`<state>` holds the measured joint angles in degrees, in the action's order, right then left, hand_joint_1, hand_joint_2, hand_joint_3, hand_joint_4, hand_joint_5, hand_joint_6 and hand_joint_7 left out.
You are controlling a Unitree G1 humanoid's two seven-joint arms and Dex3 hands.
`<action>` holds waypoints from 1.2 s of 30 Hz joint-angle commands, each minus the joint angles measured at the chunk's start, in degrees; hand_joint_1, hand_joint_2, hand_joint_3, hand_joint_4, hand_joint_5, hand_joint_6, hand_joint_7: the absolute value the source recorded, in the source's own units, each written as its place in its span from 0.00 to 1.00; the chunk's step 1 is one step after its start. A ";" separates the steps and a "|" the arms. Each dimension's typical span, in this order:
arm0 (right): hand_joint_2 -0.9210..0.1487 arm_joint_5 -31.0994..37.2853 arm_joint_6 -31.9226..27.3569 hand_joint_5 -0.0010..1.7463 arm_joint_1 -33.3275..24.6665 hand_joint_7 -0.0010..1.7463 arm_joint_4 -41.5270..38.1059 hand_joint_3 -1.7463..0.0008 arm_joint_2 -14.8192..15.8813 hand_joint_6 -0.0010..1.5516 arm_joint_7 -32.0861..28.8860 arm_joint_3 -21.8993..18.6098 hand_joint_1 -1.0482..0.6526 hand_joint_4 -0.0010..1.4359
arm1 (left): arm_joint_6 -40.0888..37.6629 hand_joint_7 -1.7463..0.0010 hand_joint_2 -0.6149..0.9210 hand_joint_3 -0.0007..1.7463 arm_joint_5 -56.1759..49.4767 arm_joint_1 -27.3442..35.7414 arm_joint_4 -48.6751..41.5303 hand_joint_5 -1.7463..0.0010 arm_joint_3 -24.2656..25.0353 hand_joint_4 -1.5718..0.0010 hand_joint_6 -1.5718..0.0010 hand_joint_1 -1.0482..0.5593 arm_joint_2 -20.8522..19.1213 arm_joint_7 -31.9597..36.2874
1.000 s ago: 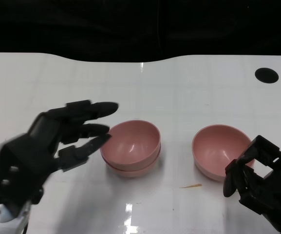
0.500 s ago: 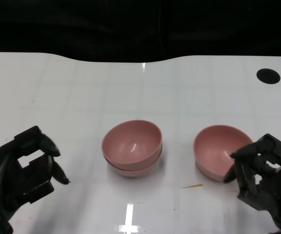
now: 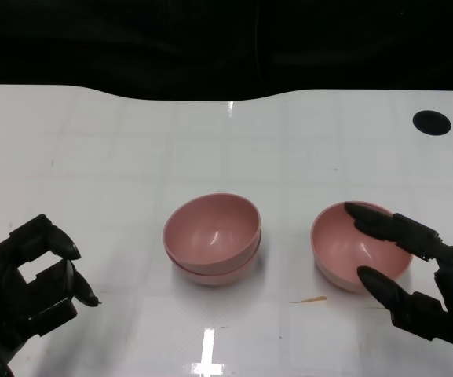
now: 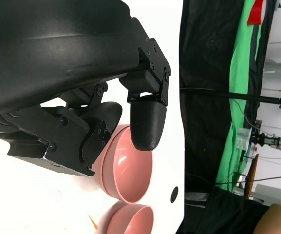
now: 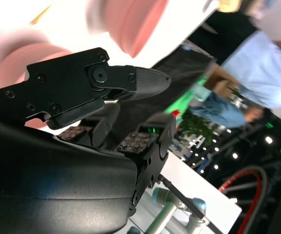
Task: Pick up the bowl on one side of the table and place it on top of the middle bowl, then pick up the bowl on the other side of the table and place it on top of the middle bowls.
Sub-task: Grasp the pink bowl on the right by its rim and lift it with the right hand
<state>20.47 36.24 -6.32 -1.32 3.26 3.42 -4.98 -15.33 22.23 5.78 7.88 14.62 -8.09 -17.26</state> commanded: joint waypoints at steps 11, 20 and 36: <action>0.00 22.52 -21.98 0.01 2.14 0.00 11.43 0.85 9.90 0.20 1.90 7.90 0.11 0.22 | -2.20 0.00 0.83 0.72 -0.96 0.12 1.73 0.00 -0.90 0.52 0.61 0.66 -0.20 3.27; 0.00 26.61 -27.71 0.01 5.25 0.01 11.15 0.84 13.87 0.21 3.20 11.93 0.09 0.23 | -2.47 0.00 0.83 0.73 -1.34 0.02 1.95 0.00 -1.26 0.52 0.61 0.66 0.16 4.15; 0.00 32.68 -35.93 0.01 15.51 0.01 2.54 0.81 16.99 0.24 6.34 20.45 0.06 0.25 | -3.64 0.00 0.86 0.70 -1.91 0.13 3.00 0.00 -1.72 0.54 0.63 0.66 0.41 6.79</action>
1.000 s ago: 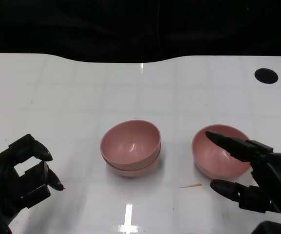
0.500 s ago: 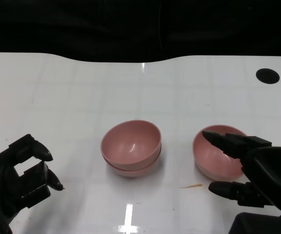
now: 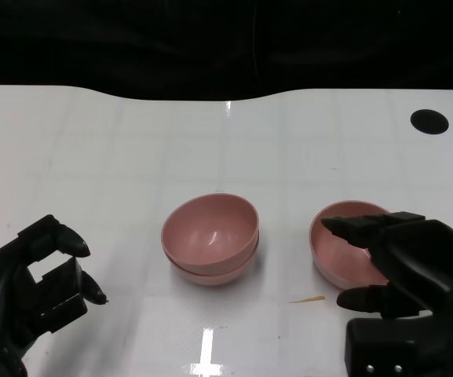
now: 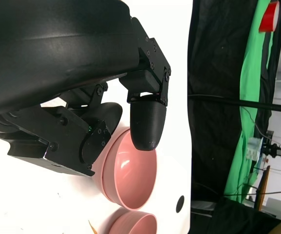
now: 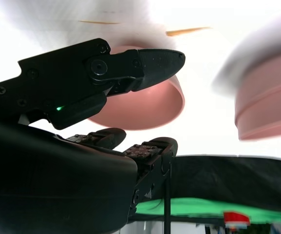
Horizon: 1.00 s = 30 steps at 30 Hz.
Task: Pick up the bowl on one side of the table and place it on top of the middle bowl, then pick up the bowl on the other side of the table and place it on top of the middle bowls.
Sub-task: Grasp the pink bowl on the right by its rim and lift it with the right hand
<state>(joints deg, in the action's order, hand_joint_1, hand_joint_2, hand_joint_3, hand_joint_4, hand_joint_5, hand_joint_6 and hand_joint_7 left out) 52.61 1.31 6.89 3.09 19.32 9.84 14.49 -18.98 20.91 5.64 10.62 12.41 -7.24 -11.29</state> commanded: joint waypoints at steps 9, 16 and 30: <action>0.00 0.58 -2.78 0.01 5.01 0.01 -5.38 0.79 1.97 0.25 -0.95 3.13 0.07 0.25 | -0.92 0.00 0.86 0.69 -0.51 0.53 1.88 0.00 0.05 0.54 0.62 0.66 0.15 2.21; 0.00 0.93 -3.55 0.01 6.87 0.01 -8.15 0.78 2.08 0.27 -1.45 4.57 0.07 0.27 | -1.32 0.00 0.86 0.69 -0.70 0.27 1.69 0.00 -0.05 0.54 0.62 0.66 0.14 2.55; 0.00 0.14 -3.43 0.01 7.92 0.00 -11.55 0.69 2.39 0.27 -3.41 6.19 0.07 0.28 | -0.47 0.00 0.86 0.69 -1.10 0.19 1.19 0.00 -0.21 0.53 0.62 0.66 0.80 2.34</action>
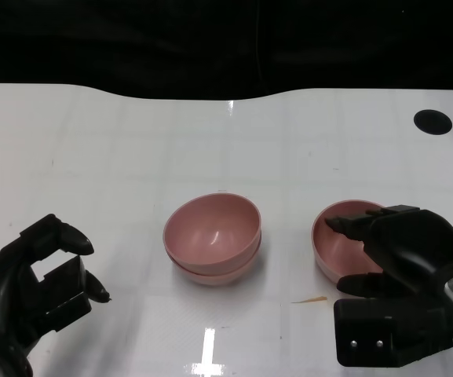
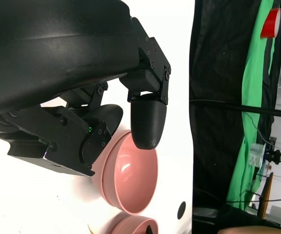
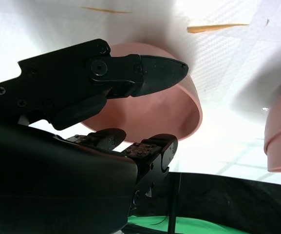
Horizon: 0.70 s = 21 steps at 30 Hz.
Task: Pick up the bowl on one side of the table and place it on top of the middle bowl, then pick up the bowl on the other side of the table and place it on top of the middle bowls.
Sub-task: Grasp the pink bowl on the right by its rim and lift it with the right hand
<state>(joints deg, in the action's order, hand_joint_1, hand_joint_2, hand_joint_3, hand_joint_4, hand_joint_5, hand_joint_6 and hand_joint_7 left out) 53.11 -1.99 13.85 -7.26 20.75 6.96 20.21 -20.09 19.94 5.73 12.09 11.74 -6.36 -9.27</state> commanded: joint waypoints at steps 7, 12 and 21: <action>0.00 -1.17 0.08 0.01 2.41 0.01 -4.04 0.65 -0.22 0.28 -1.16 1.45 0.06 0.28 | 0.31 0.00 0.85 0.69 -0.46 0.09 0.07 0.00 0.44 0.52 0.61 0.66 -0.01 0.52; 0.00 -2.44 -0.04 0.01 3.76 0.01 -6.98 0.63 -1.08 0.30 -1.52 2.62 0.06 0.29 | -0.25 0.00 0.85 0.69 -0.80 0.14 0.59 0.00 0.44 0.53 0.61 0.66 0.01 1.14; 0.00 -4.96 0.11 0.01 5.46 0.01 -11.05 0.65 -2.37 0.32 -1.63 3.73 0.09 0.33 | 0.10 0.00 0.86 0.69 -0.36 0.04 0.36 0.00 0.56 0.53 0.62 0.66 -0.08 0.72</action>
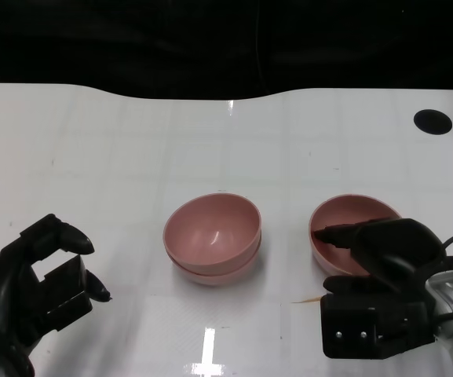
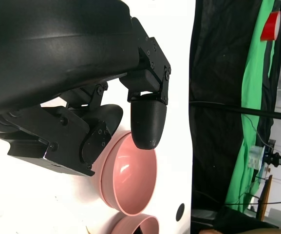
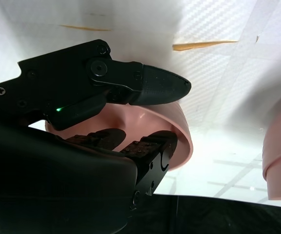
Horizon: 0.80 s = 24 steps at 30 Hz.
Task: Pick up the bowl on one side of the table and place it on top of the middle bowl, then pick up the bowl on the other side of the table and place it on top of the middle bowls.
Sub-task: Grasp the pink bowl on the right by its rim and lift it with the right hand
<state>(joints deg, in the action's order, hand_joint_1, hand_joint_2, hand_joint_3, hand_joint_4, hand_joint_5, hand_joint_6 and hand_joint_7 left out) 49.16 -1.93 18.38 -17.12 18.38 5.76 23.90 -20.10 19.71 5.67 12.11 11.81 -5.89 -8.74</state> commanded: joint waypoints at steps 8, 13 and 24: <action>0.00 -3.05 0.94 0.03 2.28 0.02 -5.30 0.76 -1.33 0.39 -1.79 1.41 0.18 0.44 | 0.45 0.00 0.86 0.69 -0.38 0.19 -0.09 0.00 0.50 0.53 0.62 0.66 -0.53 0.18; 0.00 -6.75 6.30 0.22 2.98 0.04 -10.70 0.85 -2.73 0.56 -7.85 0.36 0.28 0.58 | -0.08 0.00 0.86 0.69 -0.72 0.38 0.74 0.00 0.19 0.53 0.62 0.66 -0.23 0.88; 0.00 -7.42 20.78 0.98 4.99 0.90 -21.62 0.84 -3.48 0.37 -28.14 0.82 0.49 0.47 | 0.35 0.00 0.86 0.69 -0.91 0.28 0.75 0.00 0.19 0.53 0.63 0.67 0.52 0.56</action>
<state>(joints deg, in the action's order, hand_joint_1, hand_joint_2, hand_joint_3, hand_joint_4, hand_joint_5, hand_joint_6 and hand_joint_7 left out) 42.17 17.27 22.72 -37.48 14.40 -20.95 24.74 -20.11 18.96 5.68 12.56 11.71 -5.18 -8.68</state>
